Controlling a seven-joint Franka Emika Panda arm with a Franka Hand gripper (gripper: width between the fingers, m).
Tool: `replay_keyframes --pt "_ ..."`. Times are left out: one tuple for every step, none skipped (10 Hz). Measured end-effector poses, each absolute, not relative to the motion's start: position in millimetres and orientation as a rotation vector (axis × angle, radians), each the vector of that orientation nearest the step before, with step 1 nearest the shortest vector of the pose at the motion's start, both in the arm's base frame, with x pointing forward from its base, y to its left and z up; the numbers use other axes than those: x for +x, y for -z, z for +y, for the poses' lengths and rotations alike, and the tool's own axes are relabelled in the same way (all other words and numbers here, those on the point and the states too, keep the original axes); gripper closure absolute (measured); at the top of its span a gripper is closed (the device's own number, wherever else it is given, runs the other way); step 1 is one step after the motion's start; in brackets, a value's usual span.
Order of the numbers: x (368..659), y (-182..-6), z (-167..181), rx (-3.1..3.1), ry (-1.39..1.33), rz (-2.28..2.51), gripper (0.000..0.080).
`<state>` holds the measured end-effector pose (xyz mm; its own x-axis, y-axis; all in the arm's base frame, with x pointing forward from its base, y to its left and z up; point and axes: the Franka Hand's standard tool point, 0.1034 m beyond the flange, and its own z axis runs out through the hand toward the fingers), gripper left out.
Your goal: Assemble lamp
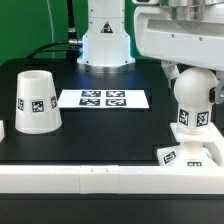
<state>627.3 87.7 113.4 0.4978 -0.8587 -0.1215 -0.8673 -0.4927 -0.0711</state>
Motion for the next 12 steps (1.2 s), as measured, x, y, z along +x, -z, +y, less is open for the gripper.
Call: replay_keyframes --pt "627.5 -113.3 87.8 -2.532 -0.126 1.615 0.0220" --pt "627.5 -113.2 88.5 -2.464 -0.140 1.708 0.0220" --pt "627.4 -113.3 90.5 -2.435 -0.143 1.751 0.0220" --pt "627.4 -113.3 90.5 -2.434 -0.143 1.752 0.0215" --pt "627.4 -113.2 90.8 -2.450 -0.141 1.728 0.0215" --pt "627.4 -113.2 90.8 -2.483 -0.137 1.677 0.0118" --pt "624.5 -113.1 90.8 -2.548 -0.150 1.600 0.0118" --pt "624.8 -113.3 90.5 -2.633 -0.138 1.445 0.0103" --pt "625.4 -113.3 91.4 -2.704 -0.119 1.295 0.0103" --pt "625.5 -113.7 91.8 -2.751 -0.110 1.182 0.0101" --pt "625.7 -114.1 92.1 -2.778 -0.104 1.112 0.0101" --pt "625.6 -113.6 91.7 -2.824 -0.094 0.983 0.0101"
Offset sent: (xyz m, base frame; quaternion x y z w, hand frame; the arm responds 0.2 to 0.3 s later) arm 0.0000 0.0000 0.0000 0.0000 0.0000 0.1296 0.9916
